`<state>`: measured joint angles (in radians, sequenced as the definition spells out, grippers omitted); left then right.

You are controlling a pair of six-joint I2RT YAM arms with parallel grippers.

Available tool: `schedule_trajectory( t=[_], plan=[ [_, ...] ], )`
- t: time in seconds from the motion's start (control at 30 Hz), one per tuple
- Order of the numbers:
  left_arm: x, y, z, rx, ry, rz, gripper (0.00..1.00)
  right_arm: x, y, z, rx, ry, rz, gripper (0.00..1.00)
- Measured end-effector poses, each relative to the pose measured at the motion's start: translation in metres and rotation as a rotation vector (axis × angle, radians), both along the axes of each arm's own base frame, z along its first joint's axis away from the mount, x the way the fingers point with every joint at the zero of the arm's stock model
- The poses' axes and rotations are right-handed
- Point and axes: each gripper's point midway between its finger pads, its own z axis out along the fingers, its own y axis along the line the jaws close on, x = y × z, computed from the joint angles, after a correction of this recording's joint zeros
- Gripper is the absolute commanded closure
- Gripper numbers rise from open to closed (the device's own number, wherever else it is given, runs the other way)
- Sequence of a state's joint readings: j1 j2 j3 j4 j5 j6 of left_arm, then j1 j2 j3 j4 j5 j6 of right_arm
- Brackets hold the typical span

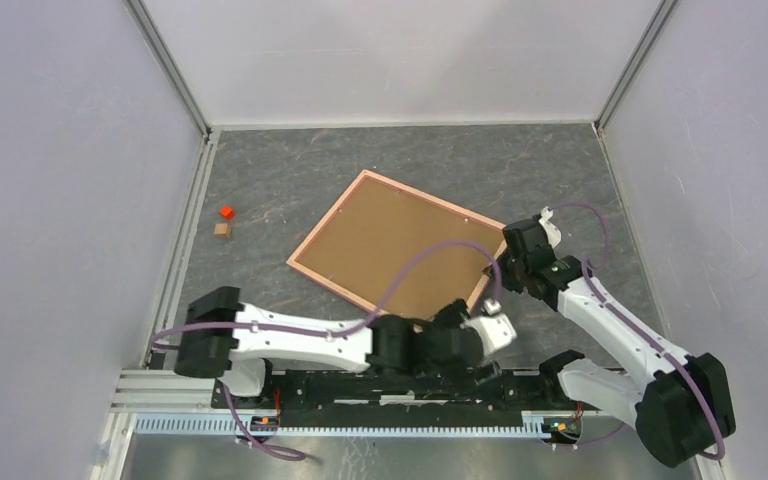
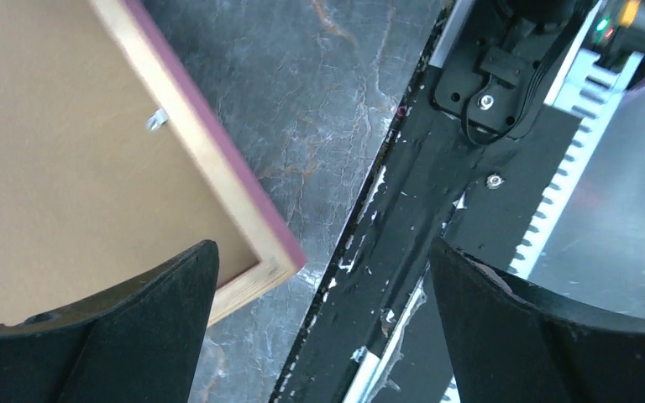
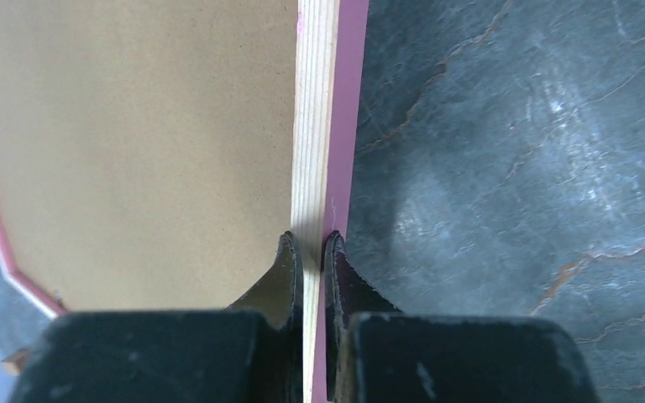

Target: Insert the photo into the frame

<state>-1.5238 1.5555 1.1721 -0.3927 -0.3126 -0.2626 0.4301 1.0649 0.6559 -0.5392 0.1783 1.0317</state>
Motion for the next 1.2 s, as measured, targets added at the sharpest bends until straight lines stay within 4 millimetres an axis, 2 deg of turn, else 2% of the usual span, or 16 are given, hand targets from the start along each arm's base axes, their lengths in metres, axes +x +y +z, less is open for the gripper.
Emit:
schedule_trajectory(
  t=[0.1,0.17,0.3,0.43,0.47,0.5,0.57,0.63,0.73,0.83,0.97,1.07,1.2],
  plan=[
    [-0.008,-0.01,-0.01,0.11,-0.153,-0.033,0.0,0.001,0.004,0.012,0.049,-0.036,-0.018,1.0],
    [-0.004,-0.011,-0.023,0.207,-0.267,-0.026,0.0,0.005,0.006,0.025,0.094,-0.082,-0.043,1.0],
    [0.021,0.011,-0.051,0.42,-0.453,0.002,0.03,0.017,0.015,0.051,0.169,-0.167,-0.056,1.0],
    [0.041,0.026,-0.055,0.533,-0.567,0.019,0.03,0.023,0.021,0.066,0.201,-0.199,-0.049,1.0],
    [0.043,0.028,-0.054,0.544,-0.573,0.023,0.02,0.024,0.021,0.068,0.2,-0.205,-0.045,0.96],
    [0.044,0.029,-0.053,0.543,-0.568,0.027,0.01,0.025,0.021,0.07,0.197,-0.209,-0.043,0.8],
    [0.044,0.032,-0.051,0.513,-0.531,0.028,0.0,0.026,0.018,0.07,0.174,-0.219,-0.037,0.59],
    [0.04,0.044,-0.046,0.462,-0.474,0.012,0.0,0.028,0.014,0.069,0.138,-0.229,-0.025,0.57],
    [0.03,0.068,-0.026,0.323,-0.366,-0.012,0.0,0.031,0.011,0.067,0.09,-0.243,0.002,0.51],
    [0.021,0.077,0.004,0.139,-0.272,-0.031,0.0,0.035,0.014,0.05,0.05,-0.201,0.041,0.49],
    [0.022,0.083,0.034,-0.055,-0.19,-0.029,0.0,0.031,0.021,0.0,-0.002,-0.019,0.107,0.52],
    [0.027,0.085,0.034,-0.104,-0.153,-0.013,0.0,0.023,0.026,-0.028,-0.017,0.097,0.151,0.56],
    [0.028,0.084,0.023,-0.125,-0.111,-0.014,0.0,0.015,0.029,-0.05,-0.019,0.185,0.172,0.59]
  ],
)
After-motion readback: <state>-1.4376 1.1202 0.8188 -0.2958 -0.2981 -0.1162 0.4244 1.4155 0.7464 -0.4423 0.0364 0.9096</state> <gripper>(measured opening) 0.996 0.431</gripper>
